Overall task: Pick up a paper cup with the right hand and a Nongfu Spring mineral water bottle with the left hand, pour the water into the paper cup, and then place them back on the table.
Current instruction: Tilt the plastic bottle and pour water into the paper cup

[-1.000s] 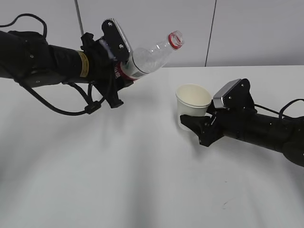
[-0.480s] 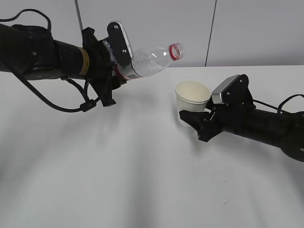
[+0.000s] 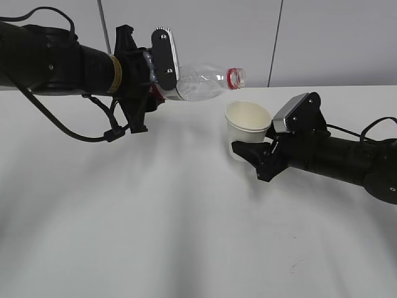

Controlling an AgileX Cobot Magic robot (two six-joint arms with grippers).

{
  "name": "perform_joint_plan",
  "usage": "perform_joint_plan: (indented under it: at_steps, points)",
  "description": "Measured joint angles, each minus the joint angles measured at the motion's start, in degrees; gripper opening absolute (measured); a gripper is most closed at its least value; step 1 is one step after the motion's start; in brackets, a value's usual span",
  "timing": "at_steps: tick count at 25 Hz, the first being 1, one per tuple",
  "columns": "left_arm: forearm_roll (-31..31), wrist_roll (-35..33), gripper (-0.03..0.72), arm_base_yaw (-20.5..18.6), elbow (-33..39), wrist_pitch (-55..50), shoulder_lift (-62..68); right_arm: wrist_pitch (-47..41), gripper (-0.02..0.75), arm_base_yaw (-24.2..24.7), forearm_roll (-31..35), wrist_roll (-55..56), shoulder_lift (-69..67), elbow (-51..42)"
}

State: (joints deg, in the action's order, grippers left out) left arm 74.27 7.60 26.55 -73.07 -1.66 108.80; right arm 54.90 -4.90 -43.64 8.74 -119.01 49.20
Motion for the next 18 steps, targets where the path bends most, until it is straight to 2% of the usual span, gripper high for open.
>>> perform_joint_plan:
  at_steps: [18]
  points:
    - [9.13, -0.05, 0.390, 1.65, -0.59, -5.36, 0.04, -0.26, 0.509, -0.03, -5.44, 1.46, 0.00, 0.86]
